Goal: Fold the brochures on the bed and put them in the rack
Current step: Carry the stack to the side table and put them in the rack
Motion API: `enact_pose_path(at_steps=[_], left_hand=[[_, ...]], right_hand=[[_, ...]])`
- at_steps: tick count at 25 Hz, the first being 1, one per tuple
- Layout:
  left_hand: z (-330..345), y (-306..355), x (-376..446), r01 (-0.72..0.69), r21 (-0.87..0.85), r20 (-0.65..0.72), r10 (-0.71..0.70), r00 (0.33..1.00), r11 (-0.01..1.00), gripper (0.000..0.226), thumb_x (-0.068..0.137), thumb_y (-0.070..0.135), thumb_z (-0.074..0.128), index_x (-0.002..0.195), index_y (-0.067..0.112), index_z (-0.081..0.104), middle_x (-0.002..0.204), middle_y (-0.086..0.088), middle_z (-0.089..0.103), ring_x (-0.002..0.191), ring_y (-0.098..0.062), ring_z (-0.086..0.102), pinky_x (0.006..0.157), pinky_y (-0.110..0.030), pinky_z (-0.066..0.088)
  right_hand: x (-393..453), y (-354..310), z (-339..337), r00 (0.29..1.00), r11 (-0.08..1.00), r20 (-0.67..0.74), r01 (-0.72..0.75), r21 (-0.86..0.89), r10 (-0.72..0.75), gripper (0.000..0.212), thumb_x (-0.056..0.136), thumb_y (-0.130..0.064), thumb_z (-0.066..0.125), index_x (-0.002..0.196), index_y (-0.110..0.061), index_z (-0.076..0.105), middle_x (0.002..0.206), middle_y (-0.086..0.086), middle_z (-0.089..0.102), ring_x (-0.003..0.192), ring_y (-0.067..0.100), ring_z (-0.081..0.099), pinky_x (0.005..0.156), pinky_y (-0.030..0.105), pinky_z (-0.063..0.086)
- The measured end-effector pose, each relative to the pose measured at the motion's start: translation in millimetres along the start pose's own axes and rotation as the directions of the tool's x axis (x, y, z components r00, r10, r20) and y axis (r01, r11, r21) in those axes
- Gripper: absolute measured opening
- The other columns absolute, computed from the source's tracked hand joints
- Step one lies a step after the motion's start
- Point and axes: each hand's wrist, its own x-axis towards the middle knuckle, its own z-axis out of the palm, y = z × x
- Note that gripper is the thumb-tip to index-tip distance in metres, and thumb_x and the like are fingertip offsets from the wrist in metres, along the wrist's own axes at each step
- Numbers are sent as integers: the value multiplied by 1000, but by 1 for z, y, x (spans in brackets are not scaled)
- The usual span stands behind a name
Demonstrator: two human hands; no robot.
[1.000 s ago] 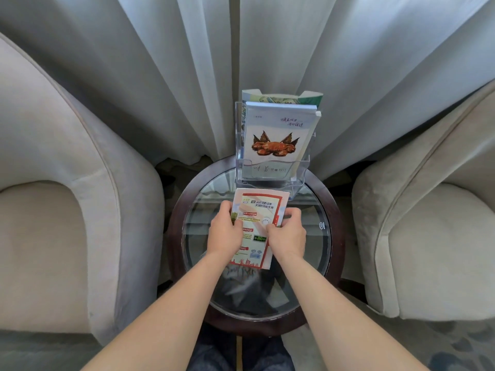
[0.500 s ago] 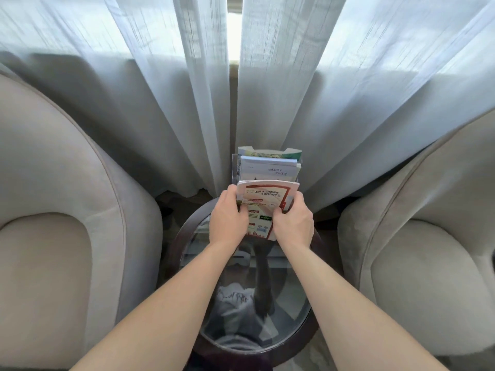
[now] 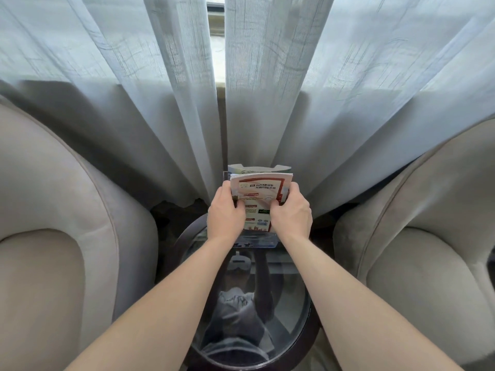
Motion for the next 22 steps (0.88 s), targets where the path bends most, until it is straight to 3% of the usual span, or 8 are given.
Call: enact_pose_path(at_steps=[5,13,16,18,22], left_hand=[[15,-26,-11,10,44,18,-11,1000,999,22,91,16,57,110,24,49,108,4,60,97,-21,60,74,-39,52],[34,-52,-20,0,232,11,-3,1000,973,21,91,19,60,106,19,45,100,2,45,97,-21,53,65,-39,50],[39,-57,-26,20,233,5,-22,1000,972,24,90,21,63,107,19,45,103,1,47,99,-23,54,71,-42,53],[40,-57,-28,53,179,9,-56,998,982,28,90,23,64,111,18,47,108,0,47,104,-22,54,79,-43,54],[41,-56,-37,111,58,4,-112,994,992,56,87,21,67,136,19,40,130,1,42,122,-18,46,95,-34,47]], right_hand=[[-7,22,22,999,1000,36,-8,-25,9,23,88,-24,62,99,-33,43,104,-6,69,95,26,65,82,44,56],[-13,51,43,1000,997,20,14,-81,-13,25,88,-23,66,108,-21,51,107,-3,57,99,22,61,82,39,52],[-14,55,46,999,999,27,20,-48,-19,21,91,-22,62,109,-21,51,109,-4,51,97,23,61,76,35,48],[-15,56,47,999,1000,35,21,12,-21,28,91,-19,62,116,-21,50,115,-3,51,101,21,61,80,35,49],[-21,56,44,998,998,60,-27,62,24,47,90,-17,63,132,-26,45,125,-4,51,108,19,60,89,42,54]])
